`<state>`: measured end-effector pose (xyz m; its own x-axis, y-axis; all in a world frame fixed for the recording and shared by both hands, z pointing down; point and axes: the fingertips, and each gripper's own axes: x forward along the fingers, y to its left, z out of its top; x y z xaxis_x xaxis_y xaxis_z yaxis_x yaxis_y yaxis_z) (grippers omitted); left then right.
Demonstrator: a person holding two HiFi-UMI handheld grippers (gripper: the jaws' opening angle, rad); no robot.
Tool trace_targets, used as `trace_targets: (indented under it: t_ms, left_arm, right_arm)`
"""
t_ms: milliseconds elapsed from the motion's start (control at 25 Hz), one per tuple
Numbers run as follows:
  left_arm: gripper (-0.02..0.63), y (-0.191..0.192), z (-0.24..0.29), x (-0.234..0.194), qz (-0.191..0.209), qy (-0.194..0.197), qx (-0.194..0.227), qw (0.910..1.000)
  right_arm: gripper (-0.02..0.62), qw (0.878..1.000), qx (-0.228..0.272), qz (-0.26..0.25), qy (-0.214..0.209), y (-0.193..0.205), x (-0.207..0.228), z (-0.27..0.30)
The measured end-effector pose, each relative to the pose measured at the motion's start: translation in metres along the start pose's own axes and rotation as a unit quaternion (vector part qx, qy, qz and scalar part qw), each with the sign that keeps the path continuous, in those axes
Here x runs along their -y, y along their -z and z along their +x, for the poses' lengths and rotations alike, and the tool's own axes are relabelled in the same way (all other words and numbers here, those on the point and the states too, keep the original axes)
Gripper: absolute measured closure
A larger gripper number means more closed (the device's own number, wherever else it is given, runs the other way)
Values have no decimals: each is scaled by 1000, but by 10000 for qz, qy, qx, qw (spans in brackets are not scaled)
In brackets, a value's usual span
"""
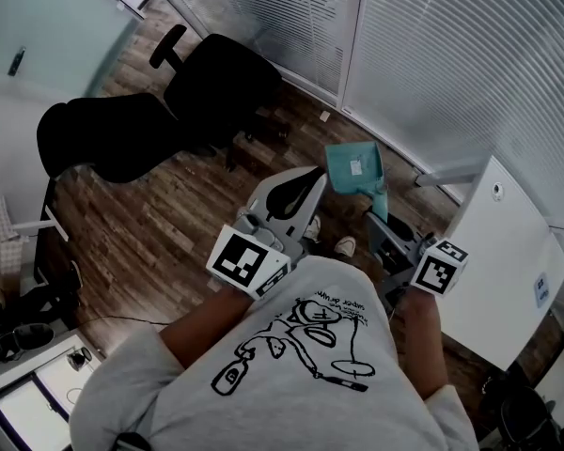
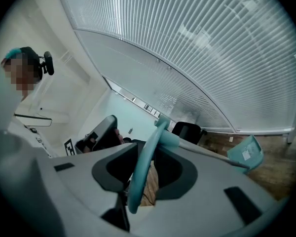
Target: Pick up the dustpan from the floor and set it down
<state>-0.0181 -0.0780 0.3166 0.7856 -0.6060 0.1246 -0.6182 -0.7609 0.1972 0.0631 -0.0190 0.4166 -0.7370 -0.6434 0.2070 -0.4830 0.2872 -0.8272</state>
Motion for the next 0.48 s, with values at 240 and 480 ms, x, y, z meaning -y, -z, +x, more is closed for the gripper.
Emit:
trace_targets:
  t_ms: [240, 480]
  left_arm:
    - [604, -2, -4, -1, -10, -23, 4, 10000]
    - [604, -2, -6, -5, -21, -40, 4, 10000]
  right_arm:
    - [502, 9999, -40, 133, 47, 12, 20, 5]
    - [502, 9995, 25, 315, 75, 21, 44, 14]
